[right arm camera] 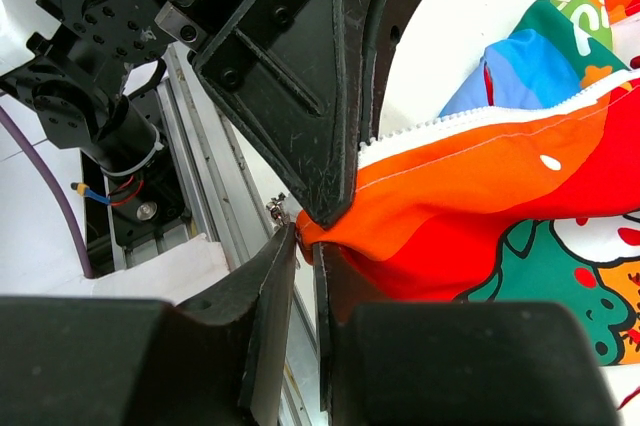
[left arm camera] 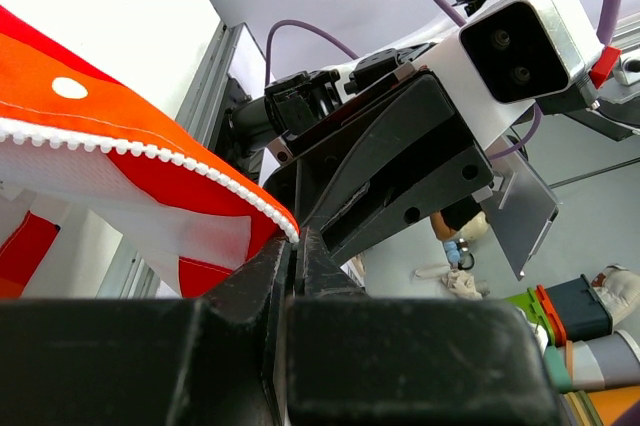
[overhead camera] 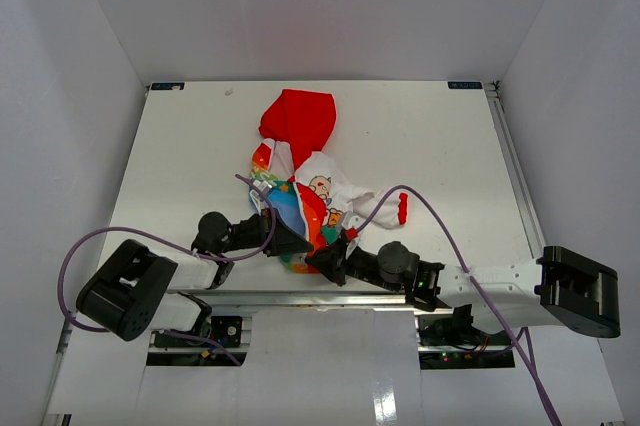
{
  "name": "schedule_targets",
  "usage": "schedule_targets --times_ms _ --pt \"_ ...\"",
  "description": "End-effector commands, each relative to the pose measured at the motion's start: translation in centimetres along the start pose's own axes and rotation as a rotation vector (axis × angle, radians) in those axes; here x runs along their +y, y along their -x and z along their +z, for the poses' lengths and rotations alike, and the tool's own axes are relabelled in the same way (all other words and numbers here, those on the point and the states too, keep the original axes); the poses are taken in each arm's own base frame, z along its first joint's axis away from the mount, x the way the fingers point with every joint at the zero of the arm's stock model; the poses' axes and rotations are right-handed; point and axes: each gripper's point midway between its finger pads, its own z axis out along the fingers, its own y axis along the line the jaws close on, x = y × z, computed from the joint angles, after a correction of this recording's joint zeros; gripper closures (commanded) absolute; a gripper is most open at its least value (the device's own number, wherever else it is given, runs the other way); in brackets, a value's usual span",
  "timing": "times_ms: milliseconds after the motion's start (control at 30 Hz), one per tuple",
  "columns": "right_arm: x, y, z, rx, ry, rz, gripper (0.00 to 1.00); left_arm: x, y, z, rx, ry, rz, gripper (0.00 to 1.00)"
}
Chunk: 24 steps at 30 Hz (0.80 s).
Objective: Zip up the jacket
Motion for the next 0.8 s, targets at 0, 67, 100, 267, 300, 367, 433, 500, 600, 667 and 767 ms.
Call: schedule_targets --times_ms 0,67,100,267,300,367,433,500,600,667,767 --pt "0.8 2.4 0.6 -0.081 0.036 -0.006 0.82 -1.5 0.0 -0.1 -0.004 -0.057 0.079 1.00" --pt "0.7 2.4 0.8 -0.079 0.035 -0.005 0.83 -1.5 0.0 -0.1 -0.005 -0.058 0.077 1.00" --pt "0.7 2.3 0.8 -0.078 0.036 -0.004 0.86 -1.6 0.0 -0.1 -0.004 -0.061 0.078 1.00" --pt "0.7 2.2 0.7 -0.076 0.035 0.004 0.92 -1.7 0.1 -0.1 -0.001 -0.065 0.089 1.00" --pt "0.6 2.2 0.7 -0.078 0.034 0.006 0.92 -1.6 0.0 0.0 0.001 -0.065 0.092 0.99" --pt "0.7 2.4 0.2 -0.091 0.039 0.008 0.92 -1.4 0.1 0.0 0.002 -0.055 0.098 0.78" --pt "0.7 2.6 -0.2 -0.103 0.038 0.007 0.92 -1.1 0.2 0.1 0.005 -0.044 0.106 0.65" --pt "0.5 2.8 -0.6 -0.115 0.035 0.006 0.92 -0.9 0.2 0.2 0.007 -0.038 0.118 0.56" --pt "0.3 2.9 -1.4 -0.133 0.026 0.007 0.92 -0.7 0.3 0.2 0.007 -0.028 0.142 0.46" --pt "0.0 3.1 -1.9 -0.147 0.014 0.011 0.92 -0.5 0.4 0.2 0.008 -0.015 0.159 0.44" --pt "-0.6 3.2 -2.6 -0.164 -0.010 0.022 0.92 0.3 0.2 0.1 0.011 0.026 0.165 0.44"
